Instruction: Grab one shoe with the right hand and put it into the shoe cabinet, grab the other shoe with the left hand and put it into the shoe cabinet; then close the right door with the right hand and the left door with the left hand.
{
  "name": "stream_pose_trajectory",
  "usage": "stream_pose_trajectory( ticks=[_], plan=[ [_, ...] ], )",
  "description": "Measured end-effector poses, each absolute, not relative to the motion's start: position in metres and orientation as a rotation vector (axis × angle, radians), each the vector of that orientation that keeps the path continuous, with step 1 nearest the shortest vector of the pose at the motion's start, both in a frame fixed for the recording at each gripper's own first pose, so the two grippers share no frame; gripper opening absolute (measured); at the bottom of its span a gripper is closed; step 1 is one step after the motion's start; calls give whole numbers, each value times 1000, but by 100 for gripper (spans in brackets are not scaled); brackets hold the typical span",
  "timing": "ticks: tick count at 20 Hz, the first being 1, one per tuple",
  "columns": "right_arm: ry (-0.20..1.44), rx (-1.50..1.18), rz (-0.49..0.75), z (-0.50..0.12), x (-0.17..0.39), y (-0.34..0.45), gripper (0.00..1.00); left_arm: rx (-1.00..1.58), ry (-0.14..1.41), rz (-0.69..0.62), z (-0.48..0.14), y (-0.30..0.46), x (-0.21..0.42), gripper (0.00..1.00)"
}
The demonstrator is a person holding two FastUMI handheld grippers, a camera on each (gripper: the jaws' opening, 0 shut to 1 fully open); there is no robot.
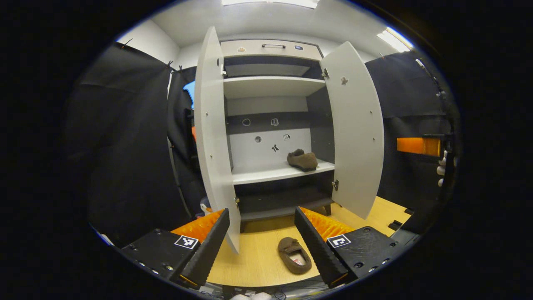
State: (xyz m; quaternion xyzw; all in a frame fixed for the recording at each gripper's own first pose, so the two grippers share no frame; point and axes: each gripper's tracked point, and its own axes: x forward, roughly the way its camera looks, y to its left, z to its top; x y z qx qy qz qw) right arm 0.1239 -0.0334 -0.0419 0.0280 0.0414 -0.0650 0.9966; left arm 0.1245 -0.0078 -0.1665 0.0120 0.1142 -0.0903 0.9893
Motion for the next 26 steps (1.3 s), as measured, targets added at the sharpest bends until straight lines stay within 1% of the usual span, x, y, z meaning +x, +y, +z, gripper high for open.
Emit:
stream_pose_trajectory(
  ticks=[2,3,4,5,10,12,13,16,17,18,19,23,26],
  plan=[
    [101,50,-158,-46,117,-42,99,8,292,-209,-202,-21,130,96],
    [108,48,-171,-47,114,-45,99,0,337,-229,-226,-30,132,100],
    [115,44,-188,-48,111,-50,99,2,379,-245,-247,-36,133,100],
    [125,39,-204,-51,108,-55,99,12,418,-256,-268,-42,136,97],
    [171,39,-279,-60,96,-79,99,5,619,-282,-374,-61,145,97],
    [189,45,-308,-64,92,-87,99,-2,671,-278,-407,-64,152,98],
    [198,48,-323,-85,89,-81,99,6,686,-277,-421,-66,158,97],
    [247,55,-363,-97,84,-90,99,22,721,-275,-456,-72,176,96],
    [256,62,-375,-98,82,-93,99,23,746,-268,-467,-73,183,100],
    [259,72,-387,-98,80,-96,99,22,758,-268,-477,-74,189,97],
    [264,81,-399,-102,78,-99,99,31,767,-266,-485,-74,196,97],
    [294,106,-436,-113,74,-115,99,78,769,-241,-511,-71,224,96],
    [310,122,-449,-119,74,-122,99,87,747,-217,-518,-68,244,96]
  ],
)
